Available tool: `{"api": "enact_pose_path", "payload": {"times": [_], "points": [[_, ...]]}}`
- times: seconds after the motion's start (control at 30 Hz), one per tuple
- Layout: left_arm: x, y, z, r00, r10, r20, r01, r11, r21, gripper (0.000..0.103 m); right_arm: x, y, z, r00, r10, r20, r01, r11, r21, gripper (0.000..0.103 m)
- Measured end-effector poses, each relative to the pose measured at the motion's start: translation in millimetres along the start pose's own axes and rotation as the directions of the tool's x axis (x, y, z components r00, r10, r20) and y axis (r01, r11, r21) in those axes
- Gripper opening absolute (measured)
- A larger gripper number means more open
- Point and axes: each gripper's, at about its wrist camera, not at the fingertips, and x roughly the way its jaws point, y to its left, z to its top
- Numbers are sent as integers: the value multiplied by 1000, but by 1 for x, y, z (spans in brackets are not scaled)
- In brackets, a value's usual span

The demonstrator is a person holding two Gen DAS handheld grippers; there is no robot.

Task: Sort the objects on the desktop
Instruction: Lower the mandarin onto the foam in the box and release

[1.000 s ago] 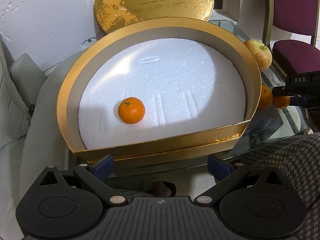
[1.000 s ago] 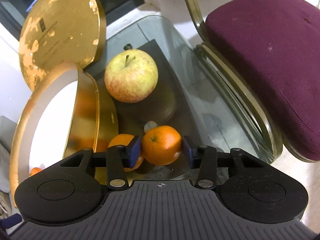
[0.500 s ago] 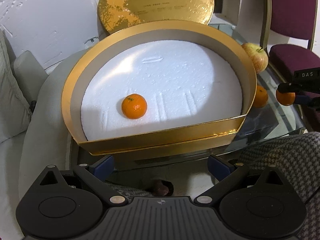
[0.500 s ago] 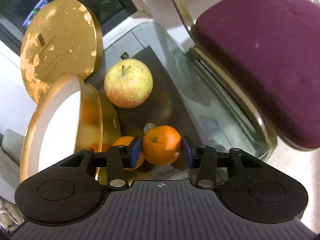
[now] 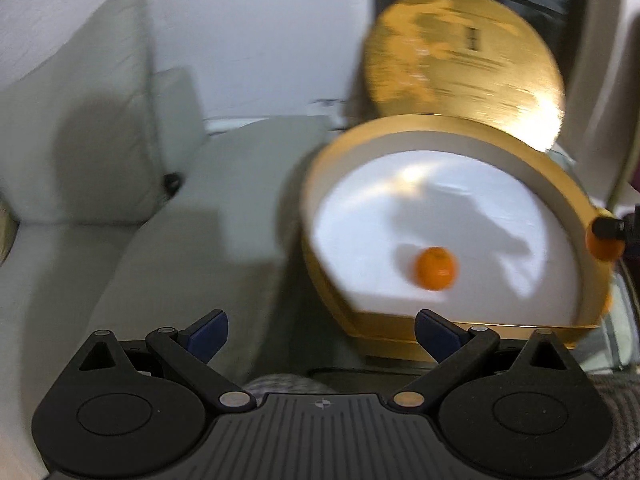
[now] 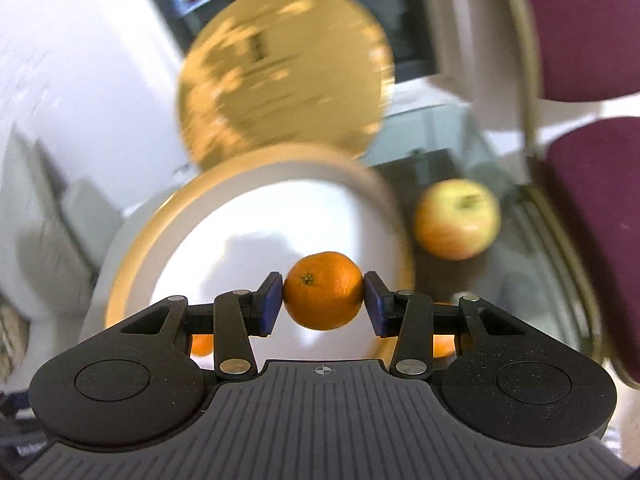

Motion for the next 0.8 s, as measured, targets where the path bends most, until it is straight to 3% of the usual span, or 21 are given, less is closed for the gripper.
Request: {"api": "enact_pose_path", "payload": {"times": [0.27,0.8], "points": [[20,21,-14,996,-27,-83,23,999,-48,101,61,54,-27,984,15,-178,-37,992,-119,45],[25,14,-16,992,-79,-99,76,996,-40,101,99,72,-48,957,-21,-290,-29,985,-168,47]]}}
